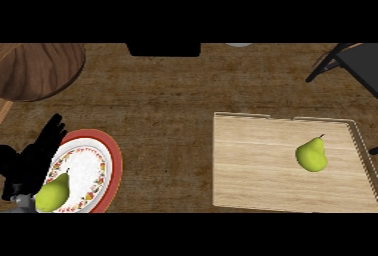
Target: Pick the can from the tray and place it in the tiered shelf
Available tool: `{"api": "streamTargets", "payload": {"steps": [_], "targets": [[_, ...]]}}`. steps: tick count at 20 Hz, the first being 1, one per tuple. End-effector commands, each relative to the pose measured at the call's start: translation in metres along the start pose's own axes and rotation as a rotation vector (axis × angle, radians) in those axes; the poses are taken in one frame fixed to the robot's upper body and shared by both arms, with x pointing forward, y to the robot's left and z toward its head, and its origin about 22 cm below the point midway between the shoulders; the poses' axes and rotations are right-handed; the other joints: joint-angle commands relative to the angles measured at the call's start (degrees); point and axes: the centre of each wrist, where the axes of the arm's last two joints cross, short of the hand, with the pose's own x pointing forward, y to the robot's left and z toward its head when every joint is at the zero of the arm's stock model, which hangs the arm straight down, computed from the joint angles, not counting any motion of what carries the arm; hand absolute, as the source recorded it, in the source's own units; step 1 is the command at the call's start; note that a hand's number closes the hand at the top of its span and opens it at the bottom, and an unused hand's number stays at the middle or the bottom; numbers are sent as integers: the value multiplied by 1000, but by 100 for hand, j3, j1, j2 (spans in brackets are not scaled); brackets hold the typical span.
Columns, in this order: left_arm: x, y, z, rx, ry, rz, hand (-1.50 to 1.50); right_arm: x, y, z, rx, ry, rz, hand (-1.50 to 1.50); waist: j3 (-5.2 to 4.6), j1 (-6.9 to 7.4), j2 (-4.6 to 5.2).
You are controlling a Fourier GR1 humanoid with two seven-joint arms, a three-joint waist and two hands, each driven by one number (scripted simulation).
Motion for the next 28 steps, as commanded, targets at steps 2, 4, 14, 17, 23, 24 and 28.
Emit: {"api": "streamTargets", "payload": {"steps": [2,4,14,17,23,24,28], "targets": [[-3,-1,-2,3,-1,4,0,-4,9,-27,-11,57,6,150,-2,26,12],[-6,4,-18,0,-3,13,0,-27,41,-35,15,52,-30,150,-1,-19,29],[-12,7,-1,-9,14,14,0,-76,73,-69,-33,232,-111,150,3,7,14],[-2,11,-8,-7,-5,-10,0,-81,71,-89,29,208,-29,-150,2,49,32],[13,9,-18,-1,-2,9,0,-83,89,-85,0,150,-60,-150,3,39,21],[-9,-5,-11,-3,5,11,0,-72,89,-78,-3,144,-85,-150,1,41,19],[-4,4,3,5,9,11,0,-94,84,-87,-6,151,-189,-150,3,5,-5]]}}
